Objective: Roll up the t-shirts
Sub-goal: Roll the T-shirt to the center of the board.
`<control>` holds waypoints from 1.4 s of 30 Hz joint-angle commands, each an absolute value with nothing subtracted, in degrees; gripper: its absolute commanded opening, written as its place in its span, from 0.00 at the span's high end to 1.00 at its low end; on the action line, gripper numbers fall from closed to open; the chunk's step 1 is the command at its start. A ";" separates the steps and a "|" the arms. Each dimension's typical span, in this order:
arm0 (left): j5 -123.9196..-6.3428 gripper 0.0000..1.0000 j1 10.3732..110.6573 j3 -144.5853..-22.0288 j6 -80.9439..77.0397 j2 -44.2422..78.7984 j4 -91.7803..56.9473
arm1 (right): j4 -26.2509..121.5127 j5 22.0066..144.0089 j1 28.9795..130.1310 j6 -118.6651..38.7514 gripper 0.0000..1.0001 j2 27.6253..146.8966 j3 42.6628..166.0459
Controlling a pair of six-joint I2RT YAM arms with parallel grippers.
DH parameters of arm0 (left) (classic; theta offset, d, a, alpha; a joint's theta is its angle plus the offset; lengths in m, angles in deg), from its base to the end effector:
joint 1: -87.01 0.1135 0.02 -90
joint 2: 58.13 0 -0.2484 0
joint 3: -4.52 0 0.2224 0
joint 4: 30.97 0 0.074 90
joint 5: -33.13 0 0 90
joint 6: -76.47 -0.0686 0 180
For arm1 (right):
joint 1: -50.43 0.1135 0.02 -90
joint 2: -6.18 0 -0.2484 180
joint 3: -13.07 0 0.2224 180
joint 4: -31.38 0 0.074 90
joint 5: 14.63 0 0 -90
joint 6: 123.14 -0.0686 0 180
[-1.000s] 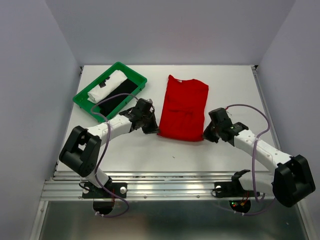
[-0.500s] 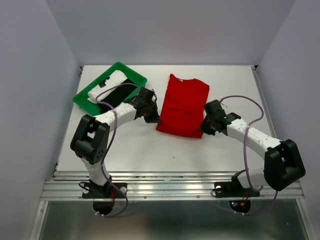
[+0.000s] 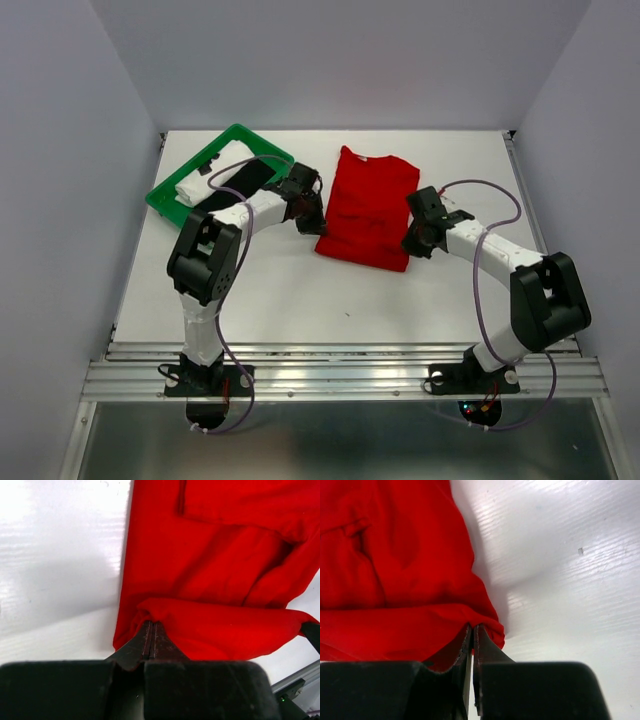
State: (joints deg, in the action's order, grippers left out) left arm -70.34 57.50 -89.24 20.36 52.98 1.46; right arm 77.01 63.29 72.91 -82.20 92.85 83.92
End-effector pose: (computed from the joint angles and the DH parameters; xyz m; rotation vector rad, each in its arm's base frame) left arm 0.3512 -0.2171 0.1715 0.0128 2.5645 -0.7504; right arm 0.2707 0.0965 0.1769 0.6690 2.5263 0.1643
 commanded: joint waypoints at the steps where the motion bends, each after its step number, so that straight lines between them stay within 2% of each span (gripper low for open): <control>1: -68.65 1.00 57.92 -94.36 18.02 54.19 2.35 | 75.96 60.51 70.99 -79.90 0.92 94.68 86.64; 3: -67.60 0.91 57.92 -96.56 17.32 55.59 3.05 | 75.34 60.78 69.59 -79.38 0.88 95.91 86.99; 4: -67.24 0.86 57.92 -97.18 17.06 55.95 3.49 | 75.25 60.78 69.59 -79.11 0.83 96.09 87.60; 5: -66.20 0.74 57.92 -98.57 16.53 56.48 3.84 | 75.07 60.60 69.59 -78.94 0.80 96.35 88.04; 6: -65.75 0.68 58.01 -99.11 16.27 56.48 4.80 | 75.07 60.43 69.07 -78.15 0.69 96.18 88.48; 7: -65.22 0.62 58.01 -99.55 16.00 56.39 5.25 | 75.16 60.34 69.06 -77.97 0.62 95.83 89.01; 8: -64.00 0.51 58.01 -100.34 15.56 55.78 6.04 | 75.33 59.90 69.06 -77.36 0.57 95.48 89.71; 9: -63.29 0.46 57.92 -100.52 15.39 55.26 6.31 | 75.25 59.81 69.06 -77.00 0.52 94.17 90.06; 10: -62.68 0.44 57.92 -100.70 15.21 54.64 6.48 | 75.34 59.55 69.06 -76.74 0.45 93.38 90.33; 11: -61.10 0.40 57.92 -100.61 15.12 53.77 6.66 | 75.68 59.37 69.06 -76.56 0.44 92.58 90.77; 14: -59.07 0.40 57.84 -99.30 15.12 49.81 6.75 | 76.65 59.89 69.06 -75.77 0.43 90.04 91.38; 16: -58.02 0.42 57.31 -98.24 14.95 47.09 6.75 | 76.92 62.70 69.06 -74.72 0.47 89.15 91.13; 17: -57.84 0.49 56.96 -96.93 14.86 45.42 6.75 | 77.09 64.28 69.06 -74.37 0.49 88.45 90.86; 18: -58.10 0.59 56.17 -96.22 14.51 44.71 6.66 | 77.18 64.64 69.93 -74.28 0.57 88.27 89.99; 19: -58.62 0.70 55.82 -95.52 14.24 44.18 6.66 | 77.44 64.91 70.46 -74.28 0.57 88.01 89.55; 20: -59.41 0.93 55.29 -94.03 14.07 43.74 6.66 | 77.53 65.34 70.99 -74.19 0.71 87.57 88.93; 21: -61.25 1.00 54.85 -93.24 13.98 43.39 6.49 | 77.53 66.48 72.04 -73.93 0.78 87.31 88.32; 23: -64.23 1.00 53.54 -91.13 13.98 43.30 5.87 | 77.97 67.02 72.83 -73.84 0.88 87.13 86.73; 24: -64.69 1.00 53.09 -90.51 14.24 43.47 5.17 | 78.15 67.54 72.84 -73.49 0.90 87.13 86.29; 30: -68.37 1.00 51.59 -89.10 15.30 46.36 3.15 | 77.45 69.91 72.84 -71.64 0.90 88.44 84.27; 42: -66.19 1.00 53.53 -97.27 13.10 56.74 3.94 | 72.61 64.12 72.84 -70.32 0.94 105.38 93.84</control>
